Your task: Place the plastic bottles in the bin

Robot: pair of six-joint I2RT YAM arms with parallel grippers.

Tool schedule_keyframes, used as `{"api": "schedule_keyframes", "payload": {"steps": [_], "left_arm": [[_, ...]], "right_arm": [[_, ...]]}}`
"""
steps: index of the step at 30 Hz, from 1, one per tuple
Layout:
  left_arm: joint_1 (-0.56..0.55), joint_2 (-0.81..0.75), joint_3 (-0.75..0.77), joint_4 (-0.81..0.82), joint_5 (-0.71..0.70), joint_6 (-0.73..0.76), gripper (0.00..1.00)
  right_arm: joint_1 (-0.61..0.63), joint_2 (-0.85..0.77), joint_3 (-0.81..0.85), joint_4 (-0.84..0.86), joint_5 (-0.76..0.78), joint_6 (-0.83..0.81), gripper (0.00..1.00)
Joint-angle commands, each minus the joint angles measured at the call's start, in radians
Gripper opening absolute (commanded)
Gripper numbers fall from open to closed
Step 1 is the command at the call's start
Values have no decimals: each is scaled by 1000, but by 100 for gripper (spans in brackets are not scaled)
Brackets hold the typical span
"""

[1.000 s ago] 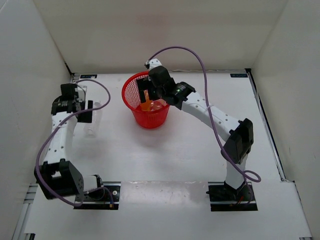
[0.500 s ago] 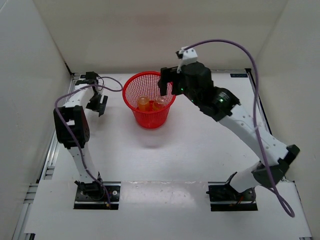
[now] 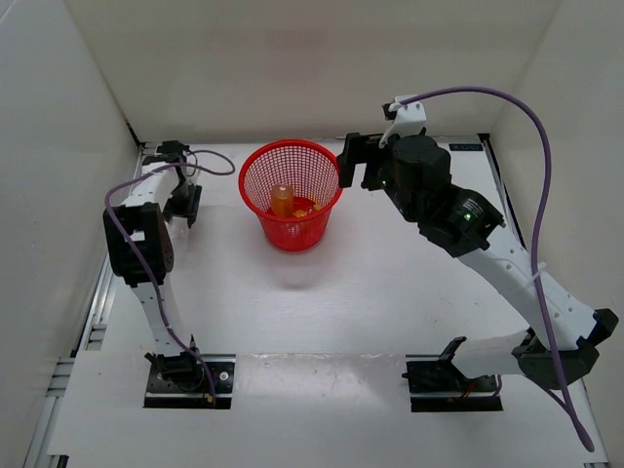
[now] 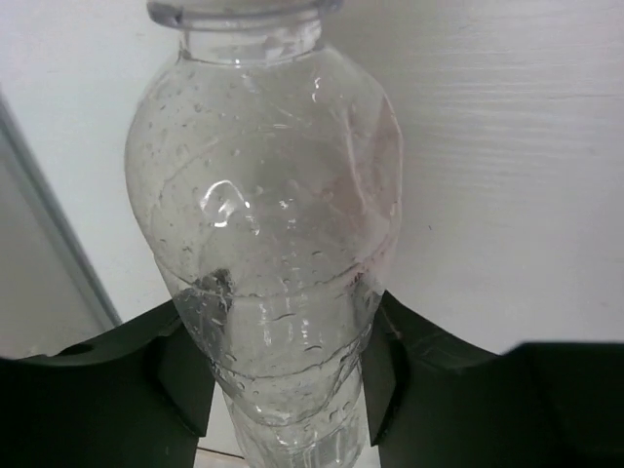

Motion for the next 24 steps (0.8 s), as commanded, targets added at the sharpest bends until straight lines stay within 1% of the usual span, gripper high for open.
{"api": "schedule_keyframes", "payload": {"steps": [1, 2, 4, 5, 6, 8, 10, 11, 12, 13, 14, 17, 20, 21, 24], "left_arm": [[-5, -191, 62, 17, 71, -24, 25], [-19, -245, 103, 17, 71, -24, 25], [-56, -291, 162, 17, 71, -24, 27], [-73, -332, 226, 17, 71, -24, 27], [-94, -351, 257, 17, 71, -24, 29], [-172, -392, 338, 31, 71, -15, 30], [-241, -403, 372, 54, 71, -4, 33], [-315, -415, 393, 54, 71, 11, 33], [-350, -415, 403, 54, 85, 23, 34], [-384, -415, 403, 54, 108, 23, 35], [-447, -403, 403, 54, 118, 37, 36], [-547, -360, 380, 54, 129, 46, 36], [-587, -326, 326, 64, 146, 55, 36], [-587, -313, 282, 65, 146, 46, 37], [-607, -287, 248, 78, 155, 37, 43]], "right_arm": [[7, -47, -29, 24, 73, -12, 100], [7, -73, -42, 24, 84, -12, 100], [7, -96, -98, 24, 104, -12, 100], [-5, -126, -123, 24, 119, 3, 100], [-17, -143, -150, 24, 120, 17, 100], [-47, -197, -239, 24, 132, 70, 100], [-56, -246, -295, 24, 132, 104, 100], [-68, -260, -337, 11, 141, 133, 100], [-68, -272, -354, 11, 141, 146, 100], [-77, -294, -368, 1, 150, 155, 100], [-77, -303, -379, -12, 150, 170, 100], [-77, -323, -391, -51, 161, 192, 100], [-77, -344, -391, -87, 173, 216, 100], [-77, -345, -391, -102, 185, 225, 100], [-77, -375, -401, -111, 196, 235, 100]]}}
